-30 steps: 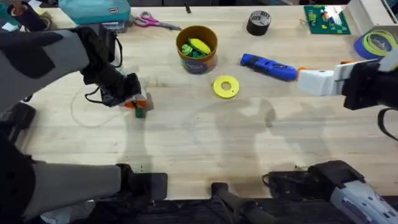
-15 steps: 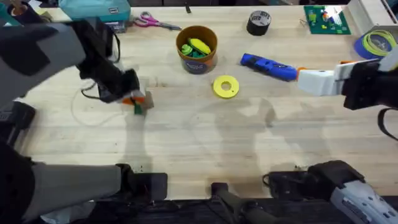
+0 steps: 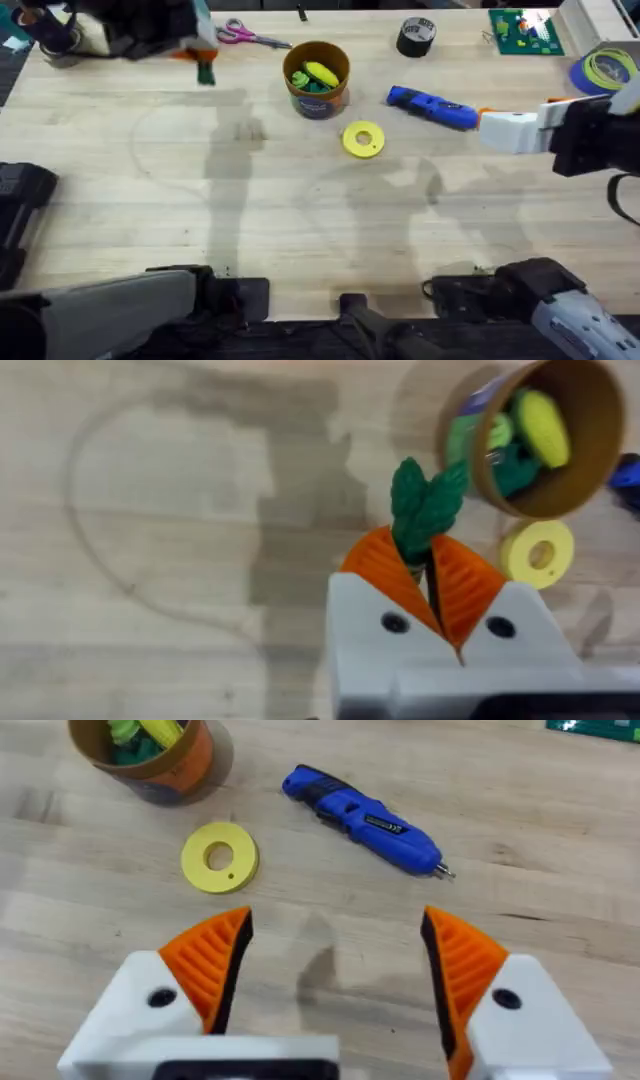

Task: Pick up the gripper from the table and insert it into the empty holder that is missing its gripper. Then pick up a screw, insert it into the mounting hole, and use the screwdriver to tighten it. Finally, clean up the table by picking up the vegetable and placing it into the bucket.

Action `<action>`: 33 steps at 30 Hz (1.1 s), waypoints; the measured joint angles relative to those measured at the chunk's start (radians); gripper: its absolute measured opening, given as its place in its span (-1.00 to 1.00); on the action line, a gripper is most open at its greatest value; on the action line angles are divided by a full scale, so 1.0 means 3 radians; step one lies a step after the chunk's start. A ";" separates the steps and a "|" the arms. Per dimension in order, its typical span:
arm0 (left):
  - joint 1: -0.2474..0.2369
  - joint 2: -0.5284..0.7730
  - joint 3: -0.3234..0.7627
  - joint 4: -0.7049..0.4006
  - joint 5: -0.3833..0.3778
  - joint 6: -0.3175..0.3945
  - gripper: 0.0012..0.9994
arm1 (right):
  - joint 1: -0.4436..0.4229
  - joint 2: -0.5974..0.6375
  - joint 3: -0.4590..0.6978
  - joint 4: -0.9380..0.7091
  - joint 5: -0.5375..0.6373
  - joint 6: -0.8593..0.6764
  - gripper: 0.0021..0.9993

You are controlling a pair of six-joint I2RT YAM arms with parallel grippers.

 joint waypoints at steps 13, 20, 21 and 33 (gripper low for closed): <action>-0.1029 0.0530 0.0057 0.1134 0.0010 0.0028 -0.97 | 0.0000 0.0000 0.0000 0.0000 0.0001 0.0000 0.99; -0.1211 0.1105 0.0057 0.1336 0.0011 0.0027 -0.97 | 0.0000 0.0001 0.0000 0.0000 0.0000 0.0000 0.99; -0.1217 0.1151 0.0057 0.1335 0.0011 0.0027 -0.97 | 0.0000 0.0000 0.0000 0.0000 0.0000 0.0000 0.99; -0.1216 0.1171 0.0059 0.1235 0.0011 0.0031 0.95 | 0.0000 0.0000 0.0000 0.0000 0.0000 0.0000 0.99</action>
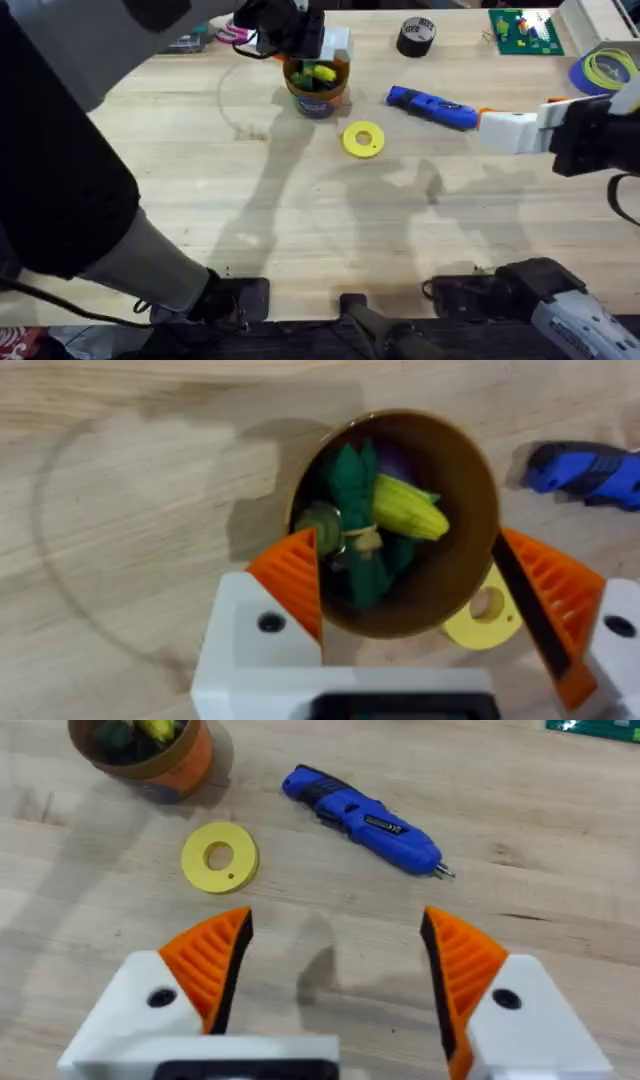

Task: Pick up the gripper from the table and insert it into the empty holder that is missing its gripper. Then pick up a screw, insert it into the mounting hole, and use the screwdriver to tighten it. Finally, clean up the table by picking up the vegetable and placing it into the bucket.

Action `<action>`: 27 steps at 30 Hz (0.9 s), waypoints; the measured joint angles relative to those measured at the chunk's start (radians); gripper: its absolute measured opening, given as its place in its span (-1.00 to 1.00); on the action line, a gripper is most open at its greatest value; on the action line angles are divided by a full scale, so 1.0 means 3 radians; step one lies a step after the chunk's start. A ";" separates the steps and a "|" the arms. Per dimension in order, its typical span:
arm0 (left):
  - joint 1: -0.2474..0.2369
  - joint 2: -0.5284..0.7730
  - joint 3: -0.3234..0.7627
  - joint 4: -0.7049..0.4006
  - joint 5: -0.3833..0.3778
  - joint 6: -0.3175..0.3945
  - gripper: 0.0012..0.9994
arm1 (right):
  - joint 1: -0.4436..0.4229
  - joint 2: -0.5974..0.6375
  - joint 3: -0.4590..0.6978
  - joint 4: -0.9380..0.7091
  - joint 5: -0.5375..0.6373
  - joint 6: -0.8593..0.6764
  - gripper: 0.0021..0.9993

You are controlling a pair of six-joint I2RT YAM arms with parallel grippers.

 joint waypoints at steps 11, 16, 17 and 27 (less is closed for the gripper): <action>0.0000 -0.0378 0.0072 -0.0656 -0.0017 0.0012 0.97 | 0.0000 0.0000 0.0000 -0.0001 0.0001 0.0000 0.99; 0.0000 -0.0882 0.0125 -0.1255 -0.0133 0.0013 0.97 | 0.0000 0.0001 0.0000 -0.0003 0.0000 0.0000 0.99; 0.0000 -0.0993 0.0133 -0.1417 -0.0182 0.0013 0.97 | 0.0000 0.0000 0.0000 -0.0003 0.0000 0.0000 0.99; 0.0000 -0.2067 -0.0398 -0.2155 -0.0526 -0.0128 0.97 | 0.0000 0.0001 0.0000 -0.0018 0.0000 0.0000 0.99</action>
